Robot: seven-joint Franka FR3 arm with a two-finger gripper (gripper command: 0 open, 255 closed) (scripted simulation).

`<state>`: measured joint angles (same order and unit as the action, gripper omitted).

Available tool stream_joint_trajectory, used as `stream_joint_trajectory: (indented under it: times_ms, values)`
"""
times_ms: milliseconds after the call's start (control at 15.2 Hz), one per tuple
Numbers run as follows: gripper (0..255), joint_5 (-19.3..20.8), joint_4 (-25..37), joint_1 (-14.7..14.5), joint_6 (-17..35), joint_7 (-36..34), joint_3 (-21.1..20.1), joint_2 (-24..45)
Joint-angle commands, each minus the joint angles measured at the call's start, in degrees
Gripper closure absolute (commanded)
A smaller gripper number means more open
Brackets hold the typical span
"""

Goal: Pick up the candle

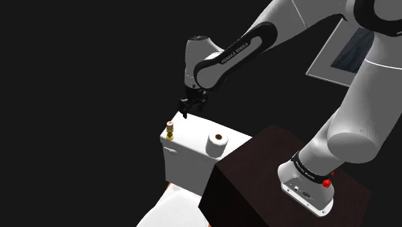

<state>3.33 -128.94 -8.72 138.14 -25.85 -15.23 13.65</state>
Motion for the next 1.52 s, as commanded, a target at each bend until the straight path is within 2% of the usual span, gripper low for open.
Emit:
stream_joint_trajectory:
  times_ms: [0, 594, 1188, 1254, 1452]
  values:
    - [0, 2.08, 3.46, -1.42, 0.86, -2.48, 0.28, 4.48]
    - [0, 8.28, 21.39, -8.22, 2.15, -9.01, 3.58, 24.1]
    - [0, 9.34, 22.94, -9.05, 5.55, -9.66, 4.67, 29.04]
    - [255, 9.35, 23.07, -9.03, 5.53, -9.62, 4.7, 29.16]
    - [255, 9.35, 23.2, -9.04, 5.49, -9.61, 4.71, 29.25]
